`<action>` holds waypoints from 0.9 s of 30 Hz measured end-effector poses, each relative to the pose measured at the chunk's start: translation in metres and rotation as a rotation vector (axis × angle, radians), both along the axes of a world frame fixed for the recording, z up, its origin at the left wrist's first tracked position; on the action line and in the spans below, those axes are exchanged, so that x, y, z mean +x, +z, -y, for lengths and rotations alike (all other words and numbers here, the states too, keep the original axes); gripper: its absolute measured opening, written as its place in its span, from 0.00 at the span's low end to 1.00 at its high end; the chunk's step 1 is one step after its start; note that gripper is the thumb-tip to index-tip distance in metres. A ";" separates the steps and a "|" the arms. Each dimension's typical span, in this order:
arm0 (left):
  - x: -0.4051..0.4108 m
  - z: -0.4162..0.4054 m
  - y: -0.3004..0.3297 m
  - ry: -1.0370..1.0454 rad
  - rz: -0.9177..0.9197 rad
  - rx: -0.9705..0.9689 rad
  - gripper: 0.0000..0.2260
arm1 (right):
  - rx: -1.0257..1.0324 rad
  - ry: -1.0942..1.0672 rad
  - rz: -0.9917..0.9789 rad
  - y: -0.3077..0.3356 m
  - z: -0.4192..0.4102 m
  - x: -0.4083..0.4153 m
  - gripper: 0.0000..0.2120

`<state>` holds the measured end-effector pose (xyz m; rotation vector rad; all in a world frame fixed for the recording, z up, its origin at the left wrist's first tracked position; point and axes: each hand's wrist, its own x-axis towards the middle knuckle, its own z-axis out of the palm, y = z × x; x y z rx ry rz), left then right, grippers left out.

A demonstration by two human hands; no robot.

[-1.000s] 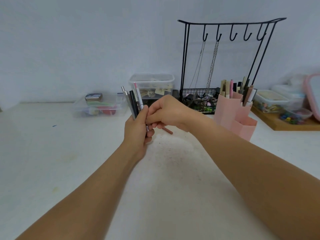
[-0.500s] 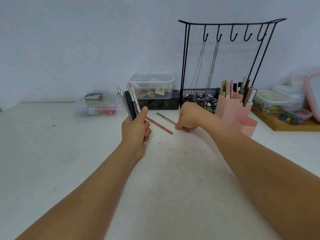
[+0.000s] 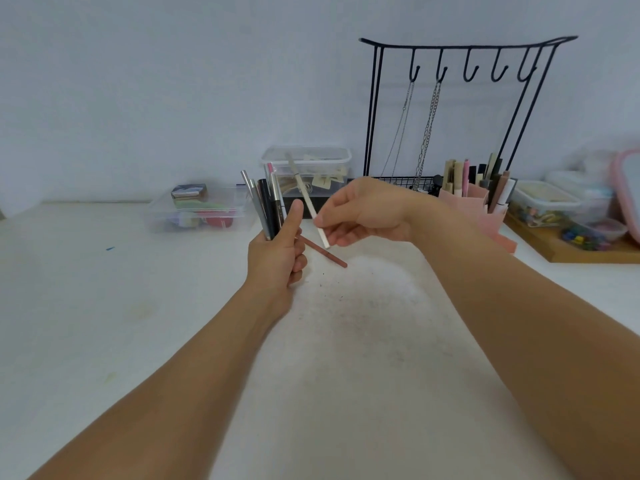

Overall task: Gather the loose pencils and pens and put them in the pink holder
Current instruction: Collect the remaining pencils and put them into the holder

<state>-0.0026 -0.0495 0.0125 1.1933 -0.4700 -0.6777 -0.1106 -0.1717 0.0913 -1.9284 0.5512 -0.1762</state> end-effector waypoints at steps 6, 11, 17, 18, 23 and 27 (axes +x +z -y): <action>0.001 0.001 -0.002 -0.027 0.016 -0.027 0.19 | 0.007 0.039 0.091 -0.012 -0.019 0.016 0.06; 0.006 0.004 -0.005 -0.018 0.008 -0.012 0.15 | -0.140 -0.046 0.126 -0.026 -0.028 0.024 0.07; 0.004 0.003 -0.004 0.008 -0.007 0.014 0.09 | -0.165 -0.073 0.077 -0.022 -0.012 0.015 0.04; 0.004 0.003 -0.004 0.004 -0.020 0.017 0.07 | -0.216 -0.123 0.070 -0.023 -0.008 0.015 0.04; 0.005 0.003 -0.004 -0.047 -0.030 0.019 0.10 | -0.687 -0.197 -0.161 -0.046 0.002 0.022 0.06; 0.006 0.002 -0.002 -0.069 -0.069 0.004 0.14 | -0.745 -0.239 -0.253 -0.065 0.002 0.030 0.11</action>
